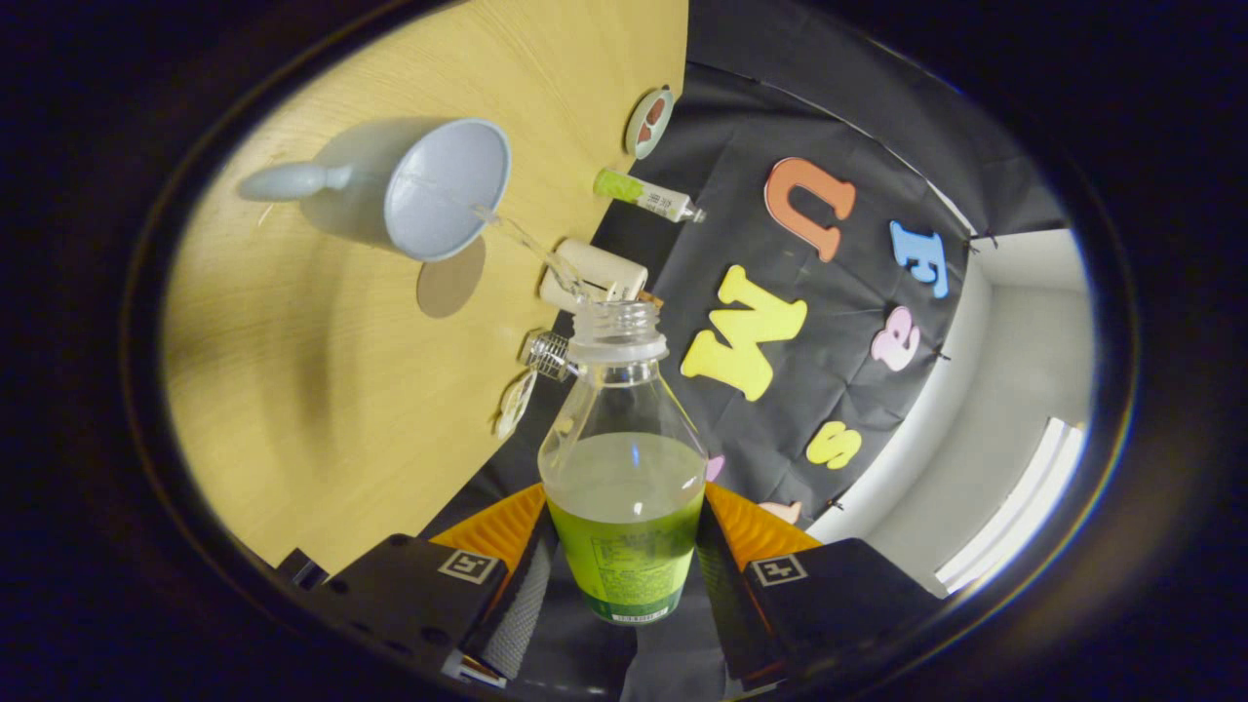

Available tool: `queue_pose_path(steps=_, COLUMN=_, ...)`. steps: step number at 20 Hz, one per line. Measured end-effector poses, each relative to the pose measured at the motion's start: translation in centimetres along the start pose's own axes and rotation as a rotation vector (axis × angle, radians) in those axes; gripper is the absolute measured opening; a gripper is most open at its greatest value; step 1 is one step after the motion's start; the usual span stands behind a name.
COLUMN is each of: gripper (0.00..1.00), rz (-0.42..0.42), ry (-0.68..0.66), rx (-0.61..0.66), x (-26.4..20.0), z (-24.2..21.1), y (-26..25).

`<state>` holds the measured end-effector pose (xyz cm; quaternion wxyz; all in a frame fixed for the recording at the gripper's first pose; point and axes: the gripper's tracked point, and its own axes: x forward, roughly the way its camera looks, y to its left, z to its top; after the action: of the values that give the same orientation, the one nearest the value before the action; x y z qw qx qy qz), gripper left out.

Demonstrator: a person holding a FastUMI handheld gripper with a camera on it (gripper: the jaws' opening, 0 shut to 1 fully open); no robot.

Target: Take the bottle from table, then pour the juice into the cup, finally place the bottle on the coaster

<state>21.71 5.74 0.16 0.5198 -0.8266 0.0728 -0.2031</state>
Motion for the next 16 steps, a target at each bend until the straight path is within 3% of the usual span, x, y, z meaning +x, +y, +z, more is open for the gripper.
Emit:
queue_pose_path(steps=5, gripper=0.79, rz=0.024, ry=0.022, rx=-0.046, x=-0.4, z=-0.8, y=0.5)
queue_pose_path(steps=16, gripper=0.79, rz=-0.073, ry=0.049, rx=-0.137, x=-0.6, z=0.4, y=-1.5)
